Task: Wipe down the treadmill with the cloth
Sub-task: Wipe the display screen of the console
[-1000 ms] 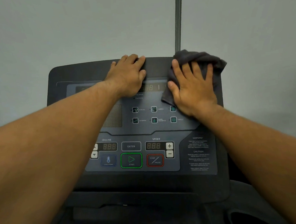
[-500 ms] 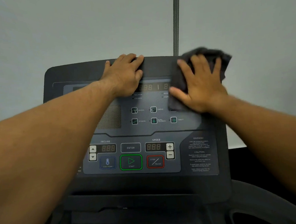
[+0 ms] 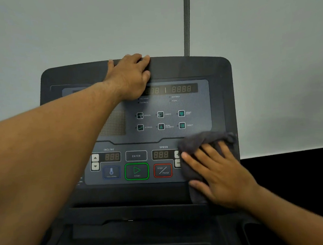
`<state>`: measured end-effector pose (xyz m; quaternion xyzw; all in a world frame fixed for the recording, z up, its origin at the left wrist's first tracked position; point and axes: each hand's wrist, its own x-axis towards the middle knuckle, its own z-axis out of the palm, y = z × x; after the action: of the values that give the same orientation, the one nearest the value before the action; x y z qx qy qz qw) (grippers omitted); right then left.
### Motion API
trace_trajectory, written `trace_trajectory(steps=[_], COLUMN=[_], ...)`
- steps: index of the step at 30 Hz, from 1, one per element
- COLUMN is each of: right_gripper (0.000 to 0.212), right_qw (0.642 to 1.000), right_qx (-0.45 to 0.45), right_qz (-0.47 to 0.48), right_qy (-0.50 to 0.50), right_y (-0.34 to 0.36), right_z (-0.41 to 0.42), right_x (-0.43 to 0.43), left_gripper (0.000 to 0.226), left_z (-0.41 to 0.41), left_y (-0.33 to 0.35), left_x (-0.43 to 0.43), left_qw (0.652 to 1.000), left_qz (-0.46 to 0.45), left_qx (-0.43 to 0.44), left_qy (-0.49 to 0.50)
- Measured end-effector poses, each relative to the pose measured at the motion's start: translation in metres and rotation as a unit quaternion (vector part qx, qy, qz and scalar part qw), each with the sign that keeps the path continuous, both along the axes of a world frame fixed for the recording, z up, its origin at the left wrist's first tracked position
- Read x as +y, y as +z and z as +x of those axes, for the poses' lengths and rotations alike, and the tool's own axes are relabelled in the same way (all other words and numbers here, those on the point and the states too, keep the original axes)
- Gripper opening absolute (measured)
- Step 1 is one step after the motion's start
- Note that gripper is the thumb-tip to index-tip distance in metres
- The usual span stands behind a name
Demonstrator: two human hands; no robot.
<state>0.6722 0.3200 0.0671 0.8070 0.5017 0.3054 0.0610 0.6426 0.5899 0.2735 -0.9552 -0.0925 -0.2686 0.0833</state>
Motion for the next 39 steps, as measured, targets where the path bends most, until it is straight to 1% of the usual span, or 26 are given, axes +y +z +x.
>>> trace_trajectory(steps=[1, 2, 4, 7, 10, 11, 13, 15, 18, 20, 22, 23, 26, 29, 31, 33, 34, 37, 39], right_gripper=[0.069, 0.070, 0.073, 0.075, 0.073, 0.072, 0.072, 0.071, 0.067, 0.066, 0.067, 0.067, 0.070, 0.070, 0.069, 0.069, 0.070, 0.070, 0.069], right_qw=[1.000, 1.000, 0.996, 0.984, 0.964, 0.962, 0.969, 0.982, 0.998, 0.997, 0.994, 0.995, 0.997, 0.988, 0.975, 0.965, 0.964, 0.974, 0.982], right_qx=[-0.012, -0.025, -0.034, -0.013, 0.008, 0.008, -0.005, -0.009, -0.010, -0.024, -0.048, -0.060, -0.063, -0.032, -0.004, 0.009, 0.009, 0.010, 0.020], right_qz=[-0.011, 0.000, 0.060, 0.140, 0.221, 0.231, 0.216, 0.181, 0.047, -0.031, -0.062, -0.051, 0.049, 0.136, 0.195, 0.236, 0.239, 0.215, 0.178], right_qy=[-0.004, -0.017, -0.062, -0.111, -0.147, -0.147, -0.117, -0.059, 0.031, 0.069, 0.077, 0.063, -0.019, -0.069, -0.102, -0.119, -0.114, -0.077, -0.053], right_y=[0.013, 0.031, 0.075, 0.124, 0.132, 0.126, 0.101, 0.063, 0.009, 0.000, 0.018, 0.034, 0.093, 0.138, 0.147, 0.139, 0.128, 0.077, 0.042], right_z=[0.013, 0.026, 0.053, 0.072, 0.065, 0.058, 0.037, 0.010, -0.019, -0.011, 0.010, 0.022, 0.051, 0.062, 0.061, 0.048, 0.037, -0.001, -0.025], right_x=[-0.005, -0.005, 0.005, 0.041, 0.076, 0.084, 0.093, 0.091, 0.059, 0.032, 0.021, 0.023, 0.049, 0.086, 0.107, 0.121, 0.124, 0.125, 0.119], left_gripper=[0.054, 0.054, 0.055, 0.055, 0.054, 0.054, 0.053, 0.052, 0.052, 0.053, 0.053, 0.053, 0.052, 0.050, 0.049, 0.048, 0.047, 0.045, 0.045], left_z=[0.000, 0.000, 0.000, 0.001, 0.001, 0.001, -0.001, -0.003, -0.005, -0.003, -0.002, -0.002, -0.003, -0.004, -0.004, -0.005, -0.005, -0.006, -0.007], left_y=[0.000, 0.001, 0.002, 0.003, 0.002, 0.002, 0.005, 0.008, 0.009, 0.009, 0.009, 0.009, 0.010, 0.012, 0.012, 0.012, 0.012, 0.013, 0.012], left_x=[-0.001, -0.002, -0.003, -0.002, -0.002, -0.003, -0.005, -0.007, -0.008, -0.008, -0.007, -0.007, -0.005, -0.004, -0.003, 0.000, 0.002, 0.005, 0.004], left_qw=[1.000, 1.000, 1.000, 1.000, 1.000, 1.000, 1.000, 1.000, 0.999, 0.999, 0.999, 0.999, 0.999, 0.999, 0.999, 0.999, 0.999, 0.999, 0.999], left_qz=[0.001, 0.002, 0.003, 0.000, -0.002, -0.003, -0.007, -0.011, -0.015, -0.007, -0.004, -0.005, -0.008, -0.012, -0.019, -0.024, -0.026, -0.030, -0.035], left_qx=[0.004, 0.009, 0.016, 0.020, 0.013, 0.013, 0.016, 0.024, 0.032, 0.033, 0.033, 0.033, 0.032, 0.032, 0.030, 0.027, 0.025, 0.018, 0.016], left_qy=[0.004, 0.007, 0.012, 0.014, 0.009, 0.010, 0.014, 0.017, 0.019, 0.023, 0.022, 0.020, 0.011, 0.004, -0.004, -0.011, -0.015, -0.022, -0.026])
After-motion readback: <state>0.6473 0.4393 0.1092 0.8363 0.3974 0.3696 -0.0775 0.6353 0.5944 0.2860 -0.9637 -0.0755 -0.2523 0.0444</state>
